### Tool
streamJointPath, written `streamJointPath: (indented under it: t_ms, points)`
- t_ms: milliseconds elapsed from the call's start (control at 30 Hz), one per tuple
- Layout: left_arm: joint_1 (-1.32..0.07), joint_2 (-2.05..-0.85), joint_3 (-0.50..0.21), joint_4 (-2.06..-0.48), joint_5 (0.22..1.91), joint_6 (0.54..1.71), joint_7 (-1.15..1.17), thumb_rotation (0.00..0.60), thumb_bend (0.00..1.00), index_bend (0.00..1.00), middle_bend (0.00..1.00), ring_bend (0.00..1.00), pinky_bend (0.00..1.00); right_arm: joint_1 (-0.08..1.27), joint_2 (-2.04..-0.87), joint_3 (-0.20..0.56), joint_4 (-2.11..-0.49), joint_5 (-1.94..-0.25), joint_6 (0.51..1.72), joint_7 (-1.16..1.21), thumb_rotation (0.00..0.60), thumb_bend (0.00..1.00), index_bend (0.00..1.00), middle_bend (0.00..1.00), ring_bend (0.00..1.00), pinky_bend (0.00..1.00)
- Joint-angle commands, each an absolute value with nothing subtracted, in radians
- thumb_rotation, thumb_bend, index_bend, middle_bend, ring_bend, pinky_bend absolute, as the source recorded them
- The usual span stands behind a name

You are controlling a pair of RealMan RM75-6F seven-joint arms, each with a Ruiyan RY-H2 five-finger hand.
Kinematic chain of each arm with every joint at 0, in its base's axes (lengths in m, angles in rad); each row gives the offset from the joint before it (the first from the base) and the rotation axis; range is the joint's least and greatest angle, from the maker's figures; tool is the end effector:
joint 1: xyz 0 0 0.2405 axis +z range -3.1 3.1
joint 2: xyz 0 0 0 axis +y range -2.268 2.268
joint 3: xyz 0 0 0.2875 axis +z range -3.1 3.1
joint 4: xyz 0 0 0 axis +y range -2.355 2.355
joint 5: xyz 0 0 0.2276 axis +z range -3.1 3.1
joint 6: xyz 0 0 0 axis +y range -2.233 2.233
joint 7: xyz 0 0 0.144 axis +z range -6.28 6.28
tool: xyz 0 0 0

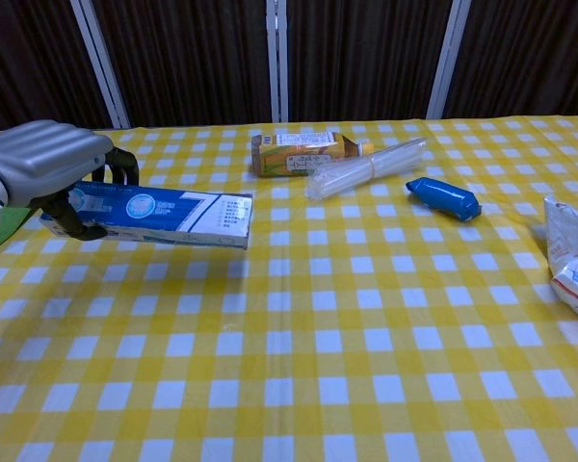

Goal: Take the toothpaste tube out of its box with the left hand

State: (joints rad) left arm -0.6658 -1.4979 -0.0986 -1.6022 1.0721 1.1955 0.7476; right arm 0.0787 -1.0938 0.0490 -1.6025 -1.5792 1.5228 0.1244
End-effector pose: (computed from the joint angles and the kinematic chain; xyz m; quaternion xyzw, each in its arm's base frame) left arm -0.1948 0.3372 -0.0031 -0.7528 -0.2571 -0.2931 0.5303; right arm -0.3387 -0.1823 0.1668 0.5922 -0.3886 0.4377 0.5538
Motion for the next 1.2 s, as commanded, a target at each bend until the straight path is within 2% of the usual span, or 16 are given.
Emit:
streamJointPath:
  t_ms: [33,467,933,1200]
  points:
    - [-0.668,-1.431,-0.105,-1.642,1.109,1.213,0.771,0.6,0.41,0.56,0.39,0.38,0.41,0.079,-1.098,0.049,-1.602,-1.581,1.523,0.114,0.6,0.08,0.04,0.0,0.0,0.0]
    - [-0.714,-1.228,-0.125,-1.726,1.2,1.242,0.967,0.6,0.41,0.56,0.39,0.38,0.41,0.075,-1.098,0.049,-1.606,-1.586,1.535,0.101,0.6,0.08,0.04,0.0,0.0,0.0]
    - [-0.753,-1.169,-0.134,-1.696,1.409,1.312,1.139,0.6,0.41,0.55,0.38,0.38,0.41,0.072,-1.092,0.054,-1.61,-1.585,1.546,0.112,0.6,0.08,0.04,0.0,0.0,0.0]
    - [-0.781,-1.126,-0.113,-1.675,1.54,1.284,1.259,0.6,0.4,0.52,0.35,0.36,0.4,0.073,-1.094,0.053,-1.611,-1.587,1.542,0.11,0.6,0.08,0.04,0.0,0.0,0.0]
